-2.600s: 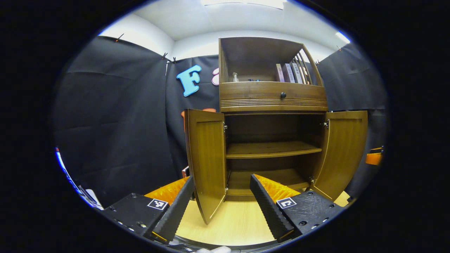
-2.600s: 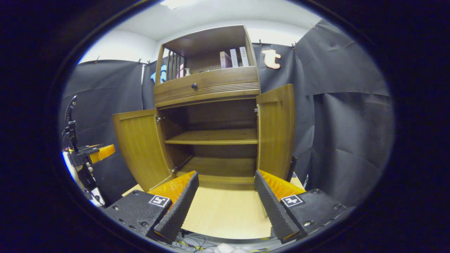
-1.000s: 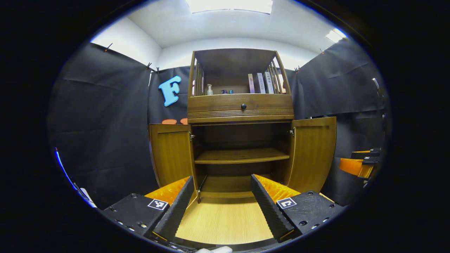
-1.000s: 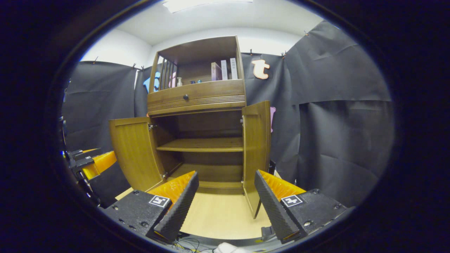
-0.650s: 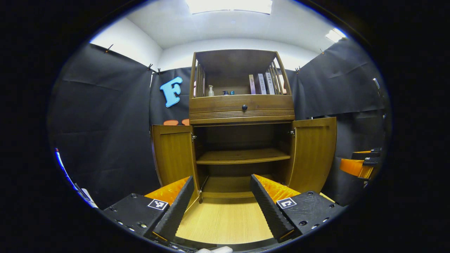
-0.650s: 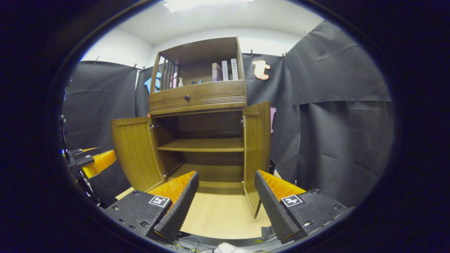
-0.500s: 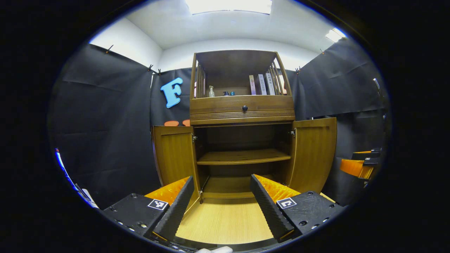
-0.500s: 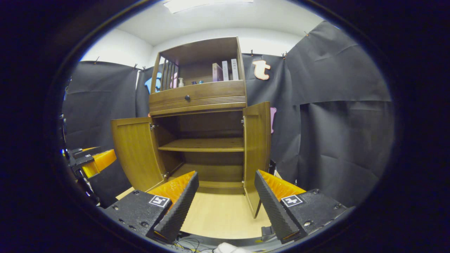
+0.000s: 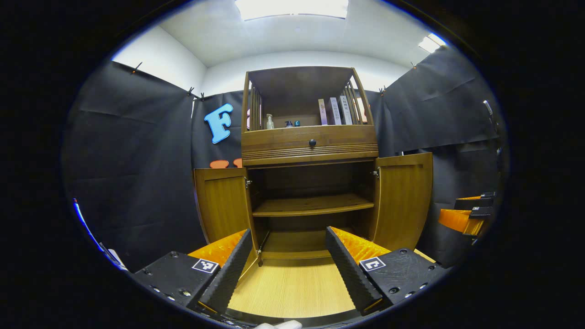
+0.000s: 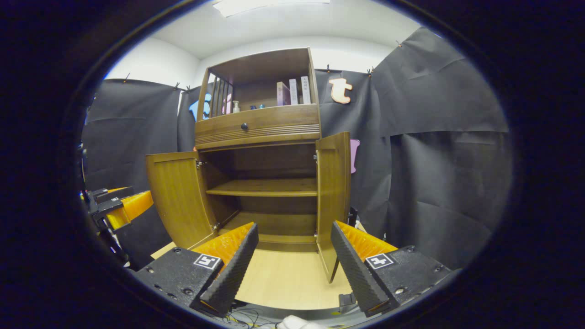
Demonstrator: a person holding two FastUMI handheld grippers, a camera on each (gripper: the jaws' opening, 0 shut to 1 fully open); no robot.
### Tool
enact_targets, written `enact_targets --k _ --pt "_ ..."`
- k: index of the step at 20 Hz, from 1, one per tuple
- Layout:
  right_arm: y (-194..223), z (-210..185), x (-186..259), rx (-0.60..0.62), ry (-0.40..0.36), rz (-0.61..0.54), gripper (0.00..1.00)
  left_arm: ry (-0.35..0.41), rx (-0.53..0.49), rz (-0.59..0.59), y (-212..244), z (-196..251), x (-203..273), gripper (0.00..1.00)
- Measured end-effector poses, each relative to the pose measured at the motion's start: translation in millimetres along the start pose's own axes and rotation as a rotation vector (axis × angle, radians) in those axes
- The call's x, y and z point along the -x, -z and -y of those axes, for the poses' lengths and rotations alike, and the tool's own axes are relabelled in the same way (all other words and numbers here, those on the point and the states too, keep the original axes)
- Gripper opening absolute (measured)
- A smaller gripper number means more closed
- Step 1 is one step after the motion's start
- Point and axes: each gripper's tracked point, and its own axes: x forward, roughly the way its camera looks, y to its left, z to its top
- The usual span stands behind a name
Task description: Open the right door of the double-door shoe cabinet with the right hand, and open the left door with the left hand.
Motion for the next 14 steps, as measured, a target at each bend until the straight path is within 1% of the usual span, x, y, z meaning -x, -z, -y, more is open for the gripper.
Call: enact_targets --k 14 --pt "0.5 2.6 -0.7 -0.006 -0.019 -0.001 1.0 -0.028 0.002 -0.004 -0.6 3.4 4.3 0.96"
